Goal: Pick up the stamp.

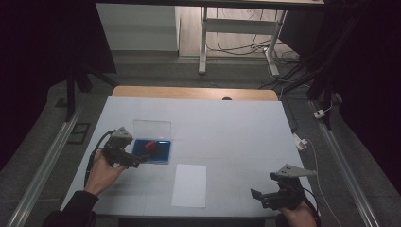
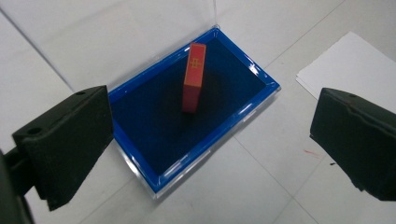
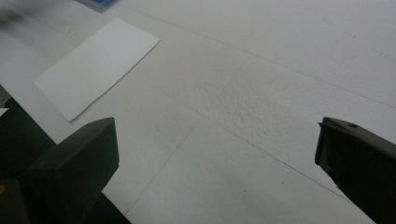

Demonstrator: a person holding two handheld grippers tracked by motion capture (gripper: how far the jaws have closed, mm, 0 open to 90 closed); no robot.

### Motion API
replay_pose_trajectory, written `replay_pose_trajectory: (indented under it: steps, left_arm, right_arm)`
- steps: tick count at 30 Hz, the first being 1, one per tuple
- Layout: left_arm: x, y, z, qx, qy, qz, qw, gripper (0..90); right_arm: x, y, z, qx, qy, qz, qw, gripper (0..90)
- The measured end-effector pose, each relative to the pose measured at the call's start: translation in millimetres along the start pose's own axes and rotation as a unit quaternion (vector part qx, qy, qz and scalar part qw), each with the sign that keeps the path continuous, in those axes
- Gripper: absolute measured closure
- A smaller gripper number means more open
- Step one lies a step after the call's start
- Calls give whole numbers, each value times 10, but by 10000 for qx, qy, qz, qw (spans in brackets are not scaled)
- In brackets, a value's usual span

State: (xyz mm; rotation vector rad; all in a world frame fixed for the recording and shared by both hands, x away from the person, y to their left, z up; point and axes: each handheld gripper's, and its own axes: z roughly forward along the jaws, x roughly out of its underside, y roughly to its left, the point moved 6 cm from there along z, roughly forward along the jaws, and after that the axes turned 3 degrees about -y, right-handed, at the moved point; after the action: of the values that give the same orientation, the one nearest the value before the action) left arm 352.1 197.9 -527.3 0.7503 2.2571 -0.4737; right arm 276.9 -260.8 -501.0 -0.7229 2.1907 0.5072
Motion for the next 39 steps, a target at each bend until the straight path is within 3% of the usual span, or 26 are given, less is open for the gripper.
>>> replay_pose_trajectory:
  steps: [5, 14, 25, 29, 30, 34, 35, 36, 37, 39]
  left_arm:
    - [-38, 23, 74, 41, 34, 44, 10000, 0]
    - [-127, 27, 255, 79, 212, 301, 9993, 0]
    - [-174, 57, 428, 189, 394, 323, 9985, 0]
    - [-168, 71, 436, 75, 453, 394, 9982, 72]
    - [-161, 72, 438, 59, 479, 427, 9979, 164]
    - [-153, 78, 432, -24, 563, 579, 9967, 335]
    - [-155, 79, 428, -63, 557, 593, 9967, 335]
    - [-159, 81, 424, -48, 554, 613, 9966, 414]
    - [-163, 80, 422, -19, 537, 621, 9966, 414]
    - [-168, 82, 423, -25, 516, 626, 9967, 510]
  right_arm:
    - [1, 0, 2, -3, 6, 0, 10000, 2]
    - [2, 2, 8, -19, 25, 0, 10000, 2]
    - [3, 3, 10, -26, 36, -6, 10000, 3]
    - [5, 2, 9, -23, 49, -13, 10000, 3]
    - [5, 4, 10, -22, 55, -16, 10000, 3]
    - [6, 5, 9, -18, 74, -30, 10000, 3]
    - [6, 5, 9, -18, 74, -30, 10000, 3]
    - [6, 6, 10, -21, 75, -32, 10000, 3]
    - [6, 6, 10, -21, 75, -32, 10000, 3]
    - [6, 6, 9, -23, 76, -33, 10000, 3]
